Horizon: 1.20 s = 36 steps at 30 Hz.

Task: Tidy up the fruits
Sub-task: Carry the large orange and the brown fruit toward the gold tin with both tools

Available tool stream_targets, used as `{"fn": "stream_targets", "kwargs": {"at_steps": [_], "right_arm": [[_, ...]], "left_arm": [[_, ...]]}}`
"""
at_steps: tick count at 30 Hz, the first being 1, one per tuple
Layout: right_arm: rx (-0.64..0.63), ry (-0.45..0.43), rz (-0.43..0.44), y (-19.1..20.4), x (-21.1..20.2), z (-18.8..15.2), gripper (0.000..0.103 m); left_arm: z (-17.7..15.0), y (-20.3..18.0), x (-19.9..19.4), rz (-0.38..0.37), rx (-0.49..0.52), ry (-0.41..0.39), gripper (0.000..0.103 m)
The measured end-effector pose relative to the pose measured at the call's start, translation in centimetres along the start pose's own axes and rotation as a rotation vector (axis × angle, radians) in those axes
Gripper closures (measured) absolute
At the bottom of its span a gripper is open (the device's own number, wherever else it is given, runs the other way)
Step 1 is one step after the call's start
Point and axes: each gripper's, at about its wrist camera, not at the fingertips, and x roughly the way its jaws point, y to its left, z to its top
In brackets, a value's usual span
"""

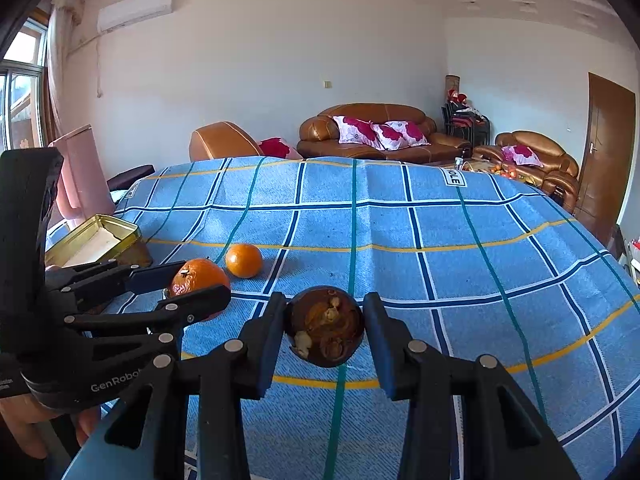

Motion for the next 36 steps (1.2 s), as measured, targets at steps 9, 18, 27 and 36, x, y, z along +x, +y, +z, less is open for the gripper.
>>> {"fn": "stream_targets", "kwargs": {"at_steps": [9,18,27,36], "right_arm": [[-0.018,-0.037,0.018,0.2,-0.8,-0.1,0.061],[-0.031,-0.067,0.027,0.5,-1.4,-0.1,0.061],[-0.048,-0.1,0.032,0.8,-2.1,-0.2,0.061],[-0.058,-0.132,0.041,0.9,-2.7,-0.4,0.061]], "left_arm": [[-0.2,0.2,-1.4,-0.006,-0.008,-0.069,0.056],[-0.4,-0.4,-2.6,0.016,0.015,-0.12,0.056],[-0.7,-0.6,-3.8,0.026,0.024,-0.176,0.056],[-0.9,-0.6,-4.5,0.032,0.019,-0.208,0.056]]}}
